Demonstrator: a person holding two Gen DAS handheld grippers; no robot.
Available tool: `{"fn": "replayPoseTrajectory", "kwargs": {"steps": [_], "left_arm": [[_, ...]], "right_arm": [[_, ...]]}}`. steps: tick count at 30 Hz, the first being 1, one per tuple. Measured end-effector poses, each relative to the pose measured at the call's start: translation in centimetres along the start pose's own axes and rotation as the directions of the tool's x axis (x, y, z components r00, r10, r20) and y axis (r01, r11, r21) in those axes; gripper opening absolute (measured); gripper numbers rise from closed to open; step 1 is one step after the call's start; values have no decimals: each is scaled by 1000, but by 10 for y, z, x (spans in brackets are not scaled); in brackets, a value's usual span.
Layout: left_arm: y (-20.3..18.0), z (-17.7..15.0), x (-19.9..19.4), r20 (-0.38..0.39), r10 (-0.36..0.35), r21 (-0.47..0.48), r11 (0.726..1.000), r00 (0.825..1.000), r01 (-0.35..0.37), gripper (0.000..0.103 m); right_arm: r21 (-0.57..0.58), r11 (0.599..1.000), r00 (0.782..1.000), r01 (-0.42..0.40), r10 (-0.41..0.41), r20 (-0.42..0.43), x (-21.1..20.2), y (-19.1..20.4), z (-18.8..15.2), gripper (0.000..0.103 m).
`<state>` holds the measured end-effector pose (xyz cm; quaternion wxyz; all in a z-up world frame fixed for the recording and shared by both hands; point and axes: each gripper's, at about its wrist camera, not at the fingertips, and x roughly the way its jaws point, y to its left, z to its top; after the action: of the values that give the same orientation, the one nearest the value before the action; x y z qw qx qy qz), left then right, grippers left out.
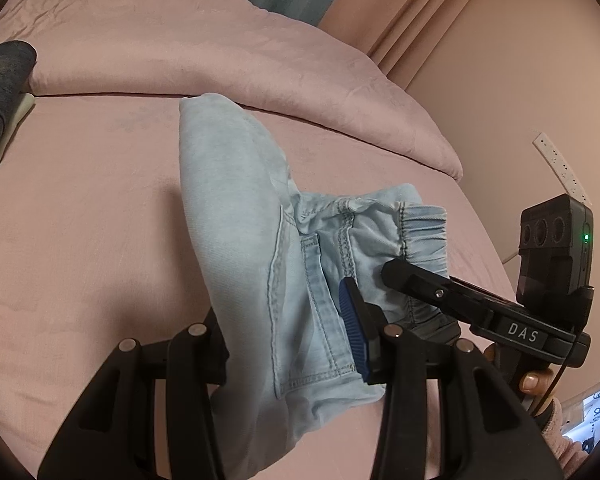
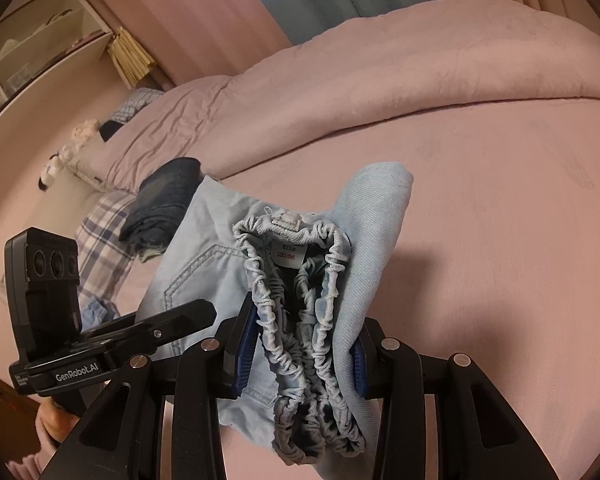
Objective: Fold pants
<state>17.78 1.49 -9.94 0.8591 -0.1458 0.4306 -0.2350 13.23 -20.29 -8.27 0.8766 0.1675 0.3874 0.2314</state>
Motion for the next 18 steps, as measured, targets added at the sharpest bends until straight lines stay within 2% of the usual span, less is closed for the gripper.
{"fn": "replayPoseTrajectory", "kwargs": {"steps": [7, 12, 14, 15, 16, 18], "left_arm": [[18, 1, 27, -39, 27, -27, 999, 999, -28, 43], [32, -4, 37, -60, 84, -30, 996, 995, -86, 43], [37, -5, 38, -66, 145, -14, 989, 987, -146, 43], [39, -7, 39, -71, 210, 11, 978, 975, -210, 45], [41, -10, 40, -72, 258, 30, 966, 963, -257, 47], [45, -15, 39, -79, 305, 49, 952, 949, -302, 56]], "right_arm": [[22, 1000, 999, 16, -16, -40, 28, -13, 8, 41], [81, 996, 995, 45, -38, -88, 47, -35, 9, 46], [125, 992, 995, 34, -22, -95, 48, -48, 10, 51], [141, 989, 995, 43, -29, -99, 48, -53, 10, 59], [162, 984, 993, 74, -57, -107, 48, -61, 10, 65], [201, 972, 988, 120, -98, -116, 47, -74, 9, 68]]}}
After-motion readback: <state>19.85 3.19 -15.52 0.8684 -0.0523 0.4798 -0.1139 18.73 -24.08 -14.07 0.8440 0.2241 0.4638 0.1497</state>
